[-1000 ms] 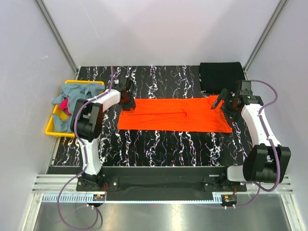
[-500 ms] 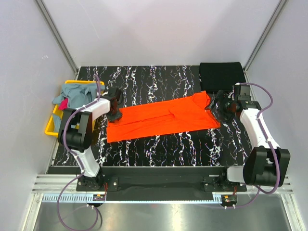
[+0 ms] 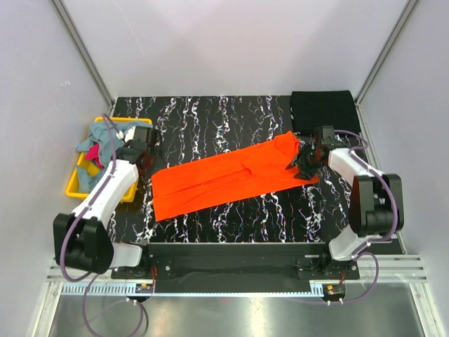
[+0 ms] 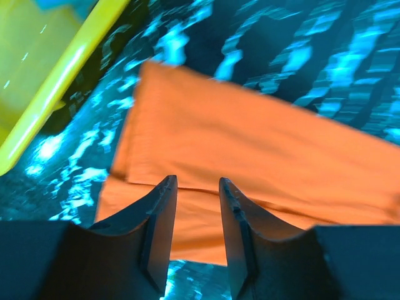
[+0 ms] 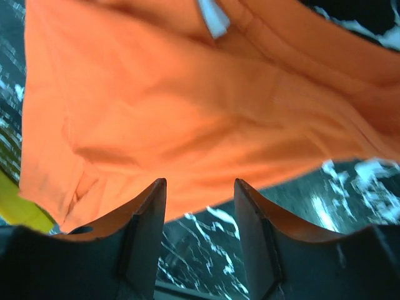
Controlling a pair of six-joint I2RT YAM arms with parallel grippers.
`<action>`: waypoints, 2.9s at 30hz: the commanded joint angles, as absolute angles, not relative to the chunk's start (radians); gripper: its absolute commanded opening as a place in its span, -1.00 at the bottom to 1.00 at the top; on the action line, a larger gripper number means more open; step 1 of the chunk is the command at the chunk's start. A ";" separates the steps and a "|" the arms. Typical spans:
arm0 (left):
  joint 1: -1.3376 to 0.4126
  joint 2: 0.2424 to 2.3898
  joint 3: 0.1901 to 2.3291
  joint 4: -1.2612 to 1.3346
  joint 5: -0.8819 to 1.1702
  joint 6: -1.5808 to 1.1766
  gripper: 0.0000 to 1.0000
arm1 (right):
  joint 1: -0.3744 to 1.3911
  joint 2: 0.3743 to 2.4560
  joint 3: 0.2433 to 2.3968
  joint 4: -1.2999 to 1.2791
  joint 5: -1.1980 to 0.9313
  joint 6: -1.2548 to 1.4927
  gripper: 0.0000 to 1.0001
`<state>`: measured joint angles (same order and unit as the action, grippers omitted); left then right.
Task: Fold and stack the t-shirts
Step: Fold the tshirt
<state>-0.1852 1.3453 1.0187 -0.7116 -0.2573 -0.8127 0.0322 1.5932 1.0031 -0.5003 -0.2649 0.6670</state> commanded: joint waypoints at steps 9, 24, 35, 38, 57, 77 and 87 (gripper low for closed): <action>-0.183 1.138 1.108 -0.707 -0.164 -0.643 -0.15 | 0.078 1.880 1.235 -0.380 -0.207 0.746 0.04; -0.186 1.137 1.014 -0.606 0.039 -0.565 -0.03 | 0.120 2.268 1.711 -0.434 -0.334 0.536 0.07; -0.230 1.155 1.005 -0.589 0.302 -0.431 0.12 | 0.130 2.585 2.241 -0.436 -0.637 0.546 0.12; -0.259 1.190 0.974 -0.589 0.294 -0.417 0.11 | 0.135 2.582 2.310 -0.452 -0.617 0.546 0.17; -0.485 1.489 0.822 -0.456 0.066 -0.518 -0.13 | 0.133 1.968 1.709 -0.477 -0.287 0.566 0.37; -0.541 1.384 0.690 -0.456 0.017 -0.584 -0.08 | 0.006 2.215 1.649 -0.239 -0.270 0.600 0.08; -0.541 1.439 0.715 -0.459 0.025 -0.600 -0.08 | -0.035 2.306 1.701 -0.178 -0.353 0.598 -0.04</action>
